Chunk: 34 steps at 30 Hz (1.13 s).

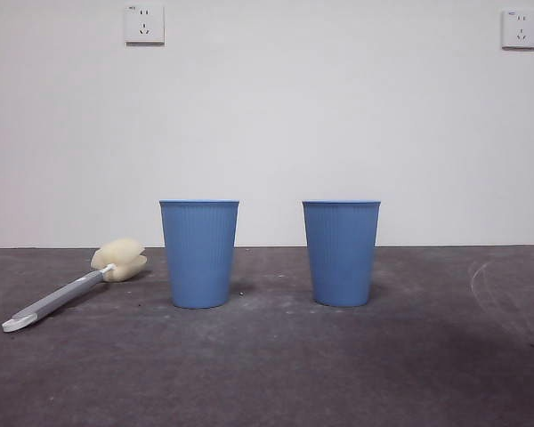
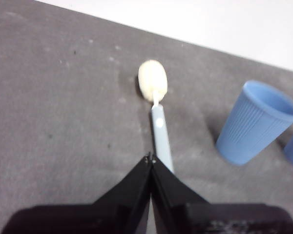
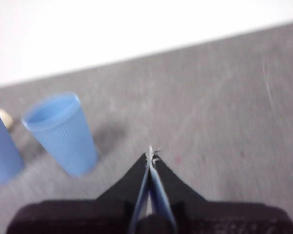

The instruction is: Pick up the cup brush,pick up the cup,insert the brush into the cup,clean the cup,put the cup brush back,put the cup back to the fixed position on the table

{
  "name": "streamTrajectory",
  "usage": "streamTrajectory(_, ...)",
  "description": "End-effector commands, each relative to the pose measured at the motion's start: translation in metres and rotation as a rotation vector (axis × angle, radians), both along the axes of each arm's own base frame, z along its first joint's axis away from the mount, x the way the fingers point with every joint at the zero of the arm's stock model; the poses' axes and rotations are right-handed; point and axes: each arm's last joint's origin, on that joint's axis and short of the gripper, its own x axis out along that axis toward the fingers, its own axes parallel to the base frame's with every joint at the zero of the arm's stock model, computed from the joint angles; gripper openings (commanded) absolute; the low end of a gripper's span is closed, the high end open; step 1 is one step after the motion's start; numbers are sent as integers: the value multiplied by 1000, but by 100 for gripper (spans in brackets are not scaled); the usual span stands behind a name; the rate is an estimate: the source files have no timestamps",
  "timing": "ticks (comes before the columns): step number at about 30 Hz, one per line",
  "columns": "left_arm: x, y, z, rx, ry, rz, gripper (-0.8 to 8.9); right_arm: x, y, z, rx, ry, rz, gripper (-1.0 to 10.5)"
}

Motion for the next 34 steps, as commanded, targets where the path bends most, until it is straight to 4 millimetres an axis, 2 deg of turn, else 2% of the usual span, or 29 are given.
streamTrajectory(1,-3,0,18,-31,-2,-13,-7,-3,1,21,60,-44,16,-12)
streamTrajectory(8,-7,-3,69,-39,28,-104,-7,-8,4,68,99,-43,144,-12)
streamTrajectory(13,-9,-6,104,10,97,-205,-7,-9,7,97,-16,94,261,-12)
streamTrajectory(19,-9,-7,133,117,227,-309,-7,-6,9,126,-138,274,380,-12)
streamTrajectory(23,-7,-7,143,162,299,-351,-7,-1,10,143,-169,352,440,-12)
streamTrajectory(28,-2,-9,148,139,335,-437,-7,6,10,158,-210,418,494,-12)
streamTrajectory(33,4,-9,146,136,365,-441,3,14,10,164,-218,468,511,7)
streamTrajectory(34,5,-9,146,135,368,-441,32,15,10,165,-213,470,508,34)
